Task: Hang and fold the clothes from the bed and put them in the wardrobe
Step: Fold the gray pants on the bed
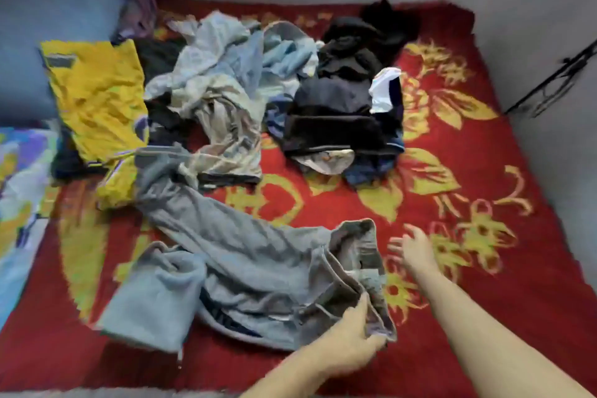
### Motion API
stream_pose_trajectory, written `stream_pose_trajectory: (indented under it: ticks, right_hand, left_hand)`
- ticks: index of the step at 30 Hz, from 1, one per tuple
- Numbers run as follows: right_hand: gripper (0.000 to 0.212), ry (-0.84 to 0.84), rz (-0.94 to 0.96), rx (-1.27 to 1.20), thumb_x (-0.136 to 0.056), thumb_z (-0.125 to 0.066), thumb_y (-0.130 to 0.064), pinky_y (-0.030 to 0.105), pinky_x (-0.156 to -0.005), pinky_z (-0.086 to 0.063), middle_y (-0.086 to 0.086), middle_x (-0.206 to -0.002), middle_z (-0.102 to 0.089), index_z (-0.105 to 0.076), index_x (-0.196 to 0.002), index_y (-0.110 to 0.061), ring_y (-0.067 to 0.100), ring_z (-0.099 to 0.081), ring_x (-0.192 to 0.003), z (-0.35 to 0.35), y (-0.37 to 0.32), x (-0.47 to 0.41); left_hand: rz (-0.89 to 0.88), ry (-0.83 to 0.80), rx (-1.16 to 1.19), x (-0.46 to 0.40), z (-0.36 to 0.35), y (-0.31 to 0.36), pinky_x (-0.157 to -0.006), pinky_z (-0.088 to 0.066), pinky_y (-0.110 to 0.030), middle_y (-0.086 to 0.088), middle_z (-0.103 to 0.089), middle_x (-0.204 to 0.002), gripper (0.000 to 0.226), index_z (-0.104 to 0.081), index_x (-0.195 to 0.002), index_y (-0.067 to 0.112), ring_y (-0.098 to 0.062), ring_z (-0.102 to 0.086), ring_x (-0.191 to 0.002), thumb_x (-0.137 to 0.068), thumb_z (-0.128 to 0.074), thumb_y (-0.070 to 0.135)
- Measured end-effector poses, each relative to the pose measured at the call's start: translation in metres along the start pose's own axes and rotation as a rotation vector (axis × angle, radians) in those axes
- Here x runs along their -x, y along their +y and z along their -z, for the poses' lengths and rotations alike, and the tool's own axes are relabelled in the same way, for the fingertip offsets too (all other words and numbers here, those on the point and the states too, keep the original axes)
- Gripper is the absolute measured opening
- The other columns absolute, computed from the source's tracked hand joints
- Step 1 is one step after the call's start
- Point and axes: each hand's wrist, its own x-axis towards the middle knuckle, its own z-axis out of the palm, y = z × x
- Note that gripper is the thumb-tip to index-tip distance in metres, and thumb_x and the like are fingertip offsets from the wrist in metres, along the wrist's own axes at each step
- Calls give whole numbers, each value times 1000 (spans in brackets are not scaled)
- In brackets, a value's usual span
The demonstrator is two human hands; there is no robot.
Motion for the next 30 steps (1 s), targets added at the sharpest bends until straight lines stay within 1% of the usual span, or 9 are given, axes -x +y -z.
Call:
stream_pose_trajectory:
  ticks: [4,8,12,18,20,23,26,28,30]
  right_hand:
    - [41,49,-170,197,-96,-44,-8,40,-79,-48,16,-106,-62,-43,-137,-9,31,-61,-90,30,113,-46]
    - [60,-157,-93,298,-95,-55,-26,35,-106,-34,16,-143,-44,-31,-147,-10,28,-44,-130,-11,158,-57]
    - [84,-249,-30,500,-81,-57,-63,45,-109,-33,14,-144,-31,-25,-147,-23,35,-31,-134,-62,169,-74]
    - [37,-12,185,685,-89,-52,-45,39,-89,-42,8,-117,-50,-55,-115,-18,31,-48,-112,-64,190,-65]
    - [26,-12,343,712,-92,-50,-38,35,-76,-40,3,-109,-53,-58,-106,-18,27,-53,-103,-57,196,-57]
    - [13,71,519,625,-92,-58,-29,29,-58,-35,0,-98,-57,-60,-96,-17,23,-60,-84,-34,203,-49]
    - [14,219,327,251,-94,-56,-30,27,-65,-39,-4,-101,-55,-59,-103,-20,18,-61,-82,-3,227,-47]
    - [29,65,66,30,-92,-56,-39,26,-77,-42,-6,-107,-56,-52,-117,-23,16,-60,-99,10,249,-44]
    - [55,-263,-17,132,-88,-59,-50,28,-87,-43,-6,-120,-57,-41,-133,-25,16,-56,-113,7,264,-33]
  left_hand:
    - [-1,33,-173,-88,-10,-35,-94,-38,-27,-15,-53,-131,38,-49,-132,9,-27,-52,-117,-95,-43,18]
    - [82,308,-291,-147,29,-87,-101,-33,-26,-13,-50,-134,44,-47,-135,8,-26,-47,-124,-92,-43,4]
    - [32,461,-606,-197,77,-116,-102,-37,-41,-14,-48,-134,43,-47,-132,5,-30,-44,-124,-89,-47,7]
    - [-128,457,-648,-271,91,-79,-109,-30,-41,-11,-51,-138,41,-41,-139,10,-30,-46,-127,-99,-40,18]
    - [-47,417,-558,-289,91,-58,-97,-39,-37,-13,-58,-128,35,-46,-133,11,-32,-52,-117,-100,-38,20]
    - [111,65,-622,-300,87,-34,-86,-42,-27,-5,-62,-123,30,-60,-121,18,-20,-56,-103,-97,-46,29]
    - [213,-79,-453,-295,84,-20,-91,-46,-32,5,-63,-117,59,-66,-117,26,-15,-59,-101,-85,-43,70]
    - [212,-23,-269,-299,81,-14,-97,-44,-34,6,-58,-121,92,-63,-123,24,-17,-58,-108,-63,-39,89]
    - [171,-91,-406,-306,71,-5,-99,-39,-32,8,-53,-120,95,-58,-127,25,-16,-52,-111,-57,-48,90]
